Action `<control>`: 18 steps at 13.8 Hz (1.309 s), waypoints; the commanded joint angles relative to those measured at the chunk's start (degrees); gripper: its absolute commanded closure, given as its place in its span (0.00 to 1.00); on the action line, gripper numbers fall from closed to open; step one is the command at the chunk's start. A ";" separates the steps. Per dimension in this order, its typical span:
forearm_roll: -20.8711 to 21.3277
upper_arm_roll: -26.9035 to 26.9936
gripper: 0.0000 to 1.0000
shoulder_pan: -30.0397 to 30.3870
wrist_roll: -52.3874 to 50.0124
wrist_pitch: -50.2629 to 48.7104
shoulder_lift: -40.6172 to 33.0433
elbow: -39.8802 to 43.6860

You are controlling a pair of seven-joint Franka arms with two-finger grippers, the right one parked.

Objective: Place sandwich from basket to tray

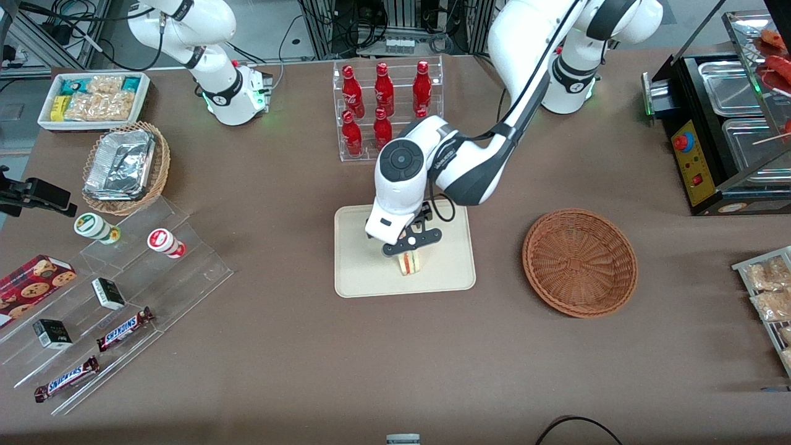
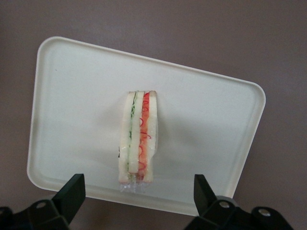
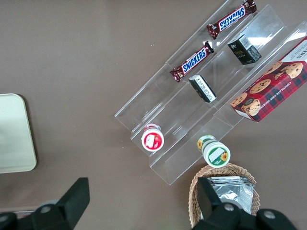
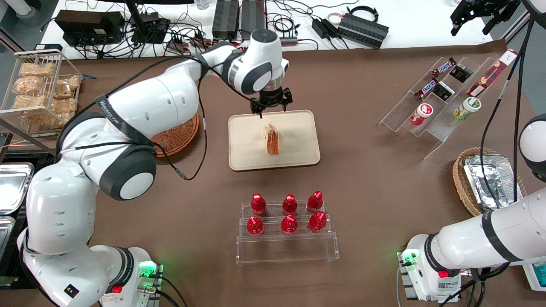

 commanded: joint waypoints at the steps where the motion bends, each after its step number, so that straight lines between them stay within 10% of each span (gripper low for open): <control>1: 0.62 0.83 0.00 2.96 2.12 -7.69 -2.95 -0.76; 18: -0.87 22.19 0.00 6.28 45.94 -17.64 -28.43 -20.54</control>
